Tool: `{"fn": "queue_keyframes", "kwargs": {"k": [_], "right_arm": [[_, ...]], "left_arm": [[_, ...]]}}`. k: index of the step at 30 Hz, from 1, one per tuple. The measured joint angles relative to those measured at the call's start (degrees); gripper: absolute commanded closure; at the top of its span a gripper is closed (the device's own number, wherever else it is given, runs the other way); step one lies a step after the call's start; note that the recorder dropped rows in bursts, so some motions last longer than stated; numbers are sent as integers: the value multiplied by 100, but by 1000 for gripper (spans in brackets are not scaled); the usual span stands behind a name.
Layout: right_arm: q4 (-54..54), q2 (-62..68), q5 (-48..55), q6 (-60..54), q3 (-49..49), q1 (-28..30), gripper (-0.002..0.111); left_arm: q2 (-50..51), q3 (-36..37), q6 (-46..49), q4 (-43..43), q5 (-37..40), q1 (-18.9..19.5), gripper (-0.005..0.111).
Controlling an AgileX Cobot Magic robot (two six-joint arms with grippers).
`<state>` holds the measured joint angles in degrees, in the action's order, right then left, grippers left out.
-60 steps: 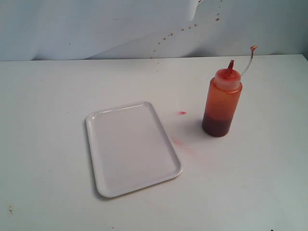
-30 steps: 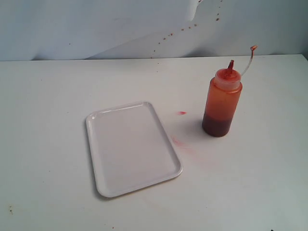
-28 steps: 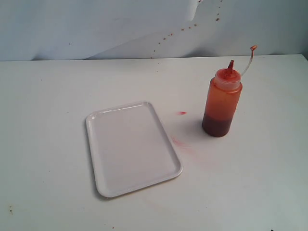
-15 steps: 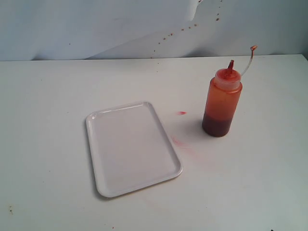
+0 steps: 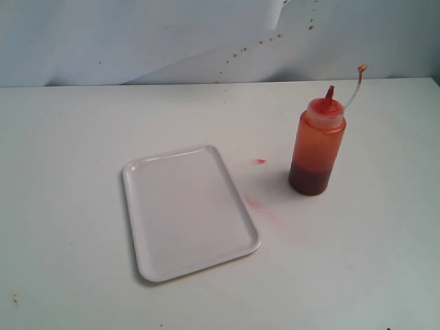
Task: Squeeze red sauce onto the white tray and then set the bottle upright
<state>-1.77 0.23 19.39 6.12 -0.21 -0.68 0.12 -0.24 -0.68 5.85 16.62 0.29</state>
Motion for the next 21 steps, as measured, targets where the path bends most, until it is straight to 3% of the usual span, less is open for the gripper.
{"fn": "queue_keyframes", "kwargs": {"k": [2, 9, 12, 17, 21], "right_arm": [[0, 0, 0, 0, 0, 0, 108], [0, 0, 0, 0, 0, 0, 108], [0, 0, 0, 0, 0, 0, 108], [0, 0, 0, 0, 0, 0, 108], [0, 0, 0, 0, 0, 0, 108]], "left_arm": [[0, 0, 0, -413, -343, 0, 107], [0, 0, -22, -3439, -1871, 0, 107], [0, 0, -33, -4042, -2633, 0, 107], [0, 0, -489, -4056, -3118, 0, 107], [0, 0, -1344, -2880, -3577, 0, 107]]}}
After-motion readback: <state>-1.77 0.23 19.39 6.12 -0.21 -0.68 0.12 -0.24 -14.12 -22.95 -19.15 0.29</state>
